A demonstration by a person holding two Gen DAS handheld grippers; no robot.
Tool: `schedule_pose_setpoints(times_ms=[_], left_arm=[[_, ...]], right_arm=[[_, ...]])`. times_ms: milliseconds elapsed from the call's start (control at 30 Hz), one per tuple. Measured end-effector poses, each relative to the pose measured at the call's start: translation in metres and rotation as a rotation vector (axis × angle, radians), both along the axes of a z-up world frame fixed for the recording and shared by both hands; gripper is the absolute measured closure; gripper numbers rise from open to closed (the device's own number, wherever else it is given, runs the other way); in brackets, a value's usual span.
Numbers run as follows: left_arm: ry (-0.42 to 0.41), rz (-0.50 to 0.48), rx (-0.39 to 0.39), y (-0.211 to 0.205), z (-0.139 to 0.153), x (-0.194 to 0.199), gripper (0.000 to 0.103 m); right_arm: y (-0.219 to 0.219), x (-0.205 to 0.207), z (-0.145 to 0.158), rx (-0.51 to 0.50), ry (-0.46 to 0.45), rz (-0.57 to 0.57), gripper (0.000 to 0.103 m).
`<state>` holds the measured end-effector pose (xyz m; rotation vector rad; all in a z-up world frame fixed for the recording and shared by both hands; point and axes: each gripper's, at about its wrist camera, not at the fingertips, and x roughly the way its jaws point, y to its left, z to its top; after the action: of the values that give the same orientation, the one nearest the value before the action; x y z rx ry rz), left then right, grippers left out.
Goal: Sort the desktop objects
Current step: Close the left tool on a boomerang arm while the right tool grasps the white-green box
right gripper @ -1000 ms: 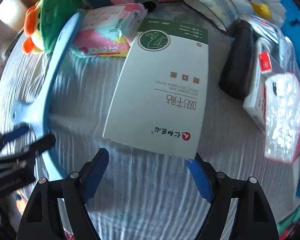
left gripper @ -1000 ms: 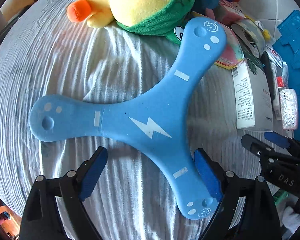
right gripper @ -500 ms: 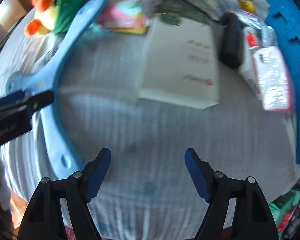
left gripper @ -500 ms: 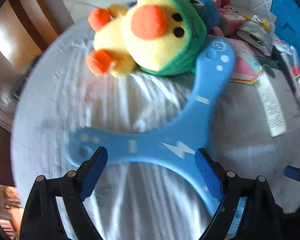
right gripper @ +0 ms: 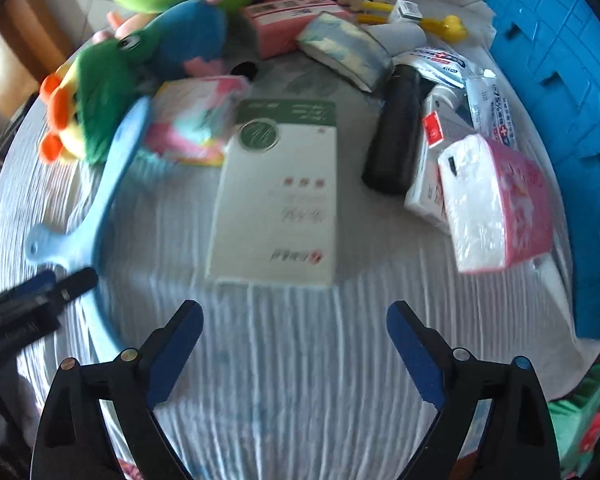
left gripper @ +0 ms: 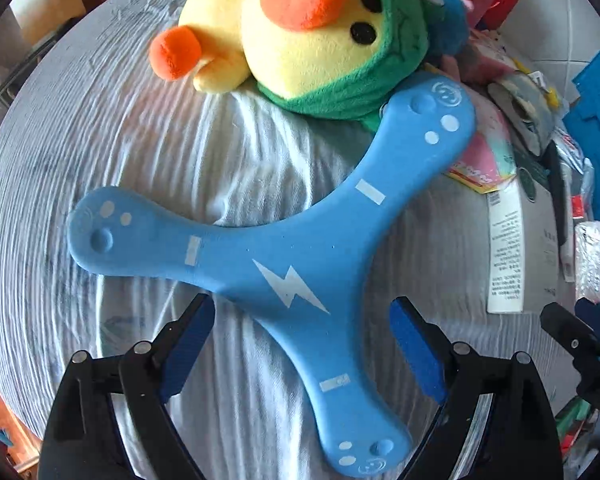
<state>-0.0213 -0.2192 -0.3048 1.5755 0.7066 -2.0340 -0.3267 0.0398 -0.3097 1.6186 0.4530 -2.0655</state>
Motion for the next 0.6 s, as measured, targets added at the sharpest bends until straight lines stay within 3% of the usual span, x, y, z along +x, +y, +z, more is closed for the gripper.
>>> schedule_pose_setpoints(times_ms=[33,67,133,233,333,467,500,567,600], left_arm=[[-0.005,0.006,-0.042,0.004,0.001,-0.001,0.010],[-0.038,0.008,-0.068,0.008,-0.001,-0.002,0.010],[-0.072,0.008,-0.090,0.014,-0.004,-0.002,0.000],[-0.035,0.088,-0.114,0.014,-0.001,0.013,0.000],[-0.027,0.101,-0.120,0.015,0.001,0.025,0.000],[-0.008,0.104,-0.140,0.018,0.005,0.045,0.000],[-0.006,0.105,-0.141,0.018,0.006,0.049,0.002],[0.004,0.098,-0.154,0.024,0.015,0.060,0.027],[0.011,0.102,-0.152,0.026,0.020,0.066,0.045]], right_arm=[[-0.014,0.005,-0.012,0.001,-0.002,0.007,0.009],[-0.002,0.044,-0.018,0.005,-0.002,0.023,0.009],[-0.035,0.030,-0.018,0.002,-0.009,0.041,0.009],[-0.045,0.009,-0.031,-0.065,-0.050,0.066,0.000],[-0.058,0.003,-0.037,-0.090,-0.099,0.095,0.000],[-0.082,0.010,-0.050,-0.044,-0.107,0.166,0.000],[-0.086,0.012,-0.051,-0.026,-0.074,0.172,0.000],[-0.092,0.017,-0.047,-0.004,-0.041,0.200,0.002],[-0.093,0.018,-0.043,0.003,-0.037,0.205,0.005]])
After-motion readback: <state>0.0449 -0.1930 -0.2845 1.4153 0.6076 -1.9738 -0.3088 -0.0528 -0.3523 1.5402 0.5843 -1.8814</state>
